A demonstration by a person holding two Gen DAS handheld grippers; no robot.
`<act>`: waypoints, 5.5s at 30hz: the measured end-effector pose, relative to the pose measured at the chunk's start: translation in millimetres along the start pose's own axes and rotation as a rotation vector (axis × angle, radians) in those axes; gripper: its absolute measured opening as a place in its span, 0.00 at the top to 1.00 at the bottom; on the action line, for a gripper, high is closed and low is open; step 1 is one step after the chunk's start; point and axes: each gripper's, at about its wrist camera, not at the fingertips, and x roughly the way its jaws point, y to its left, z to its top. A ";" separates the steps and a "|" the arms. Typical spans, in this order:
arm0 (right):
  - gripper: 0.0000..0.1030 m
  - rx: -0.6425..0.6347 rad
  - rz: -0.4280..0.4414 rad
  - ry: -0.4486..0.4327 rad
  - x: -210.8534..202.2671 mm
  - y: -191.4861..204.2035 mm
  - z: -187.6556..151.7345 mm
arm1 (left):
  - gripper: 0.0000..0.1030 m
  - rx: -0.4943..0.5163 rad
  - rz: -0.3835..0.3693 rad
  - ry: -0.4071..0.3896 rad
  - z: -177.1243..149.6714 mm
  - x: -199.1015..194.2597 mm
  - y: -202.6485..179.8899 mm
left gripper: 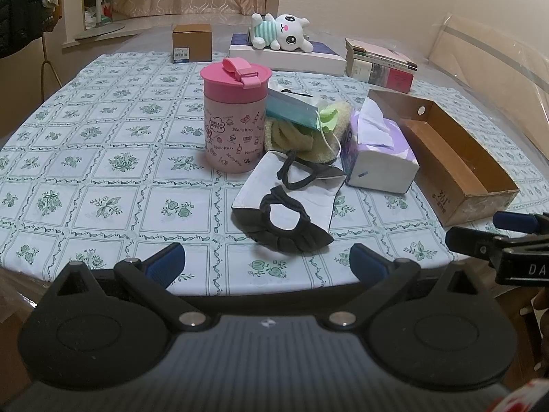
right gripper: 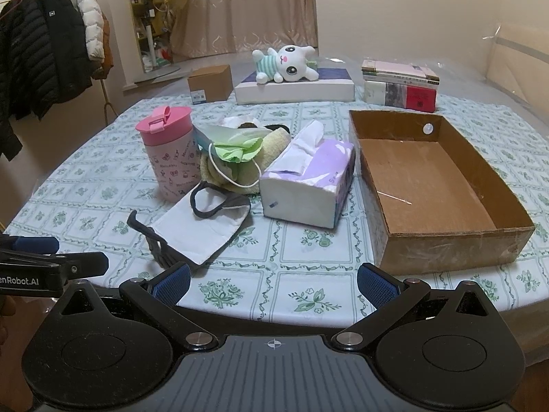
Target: Organize soft objects
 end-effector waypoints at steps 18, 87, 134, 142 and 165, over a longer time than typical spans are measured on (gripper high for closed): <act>0.00 -0.001 -0.001 0.000 1.2 0.5 -0.6 | 0.02 -0.001 -0.002 0.001 0.5 0.2 0.0; 0.01 0.023 0.043 -0.005 75.8 -14.2 6.2 | 0.91 0.052 -0.042 0.057 21.5 111.4 12.4; 0.99 -0.338 0.159 -0.152 147.6 19.3 150.7 | 0.95 -0.061 -0.120 -0.082 77.6 54.4 66.5; 0.99 -0.215 0.103 -0.247 69.9 -20.1 158.6 | 0.95 -0.003 -0.166 -0.164 101.7 15.0 36.7; 0.99 0.155 -0.298 -0.244 -9.0 -206.7 84.3 | 0.95 0.235 -0.471 -0.154 168.7 69.3 -176.9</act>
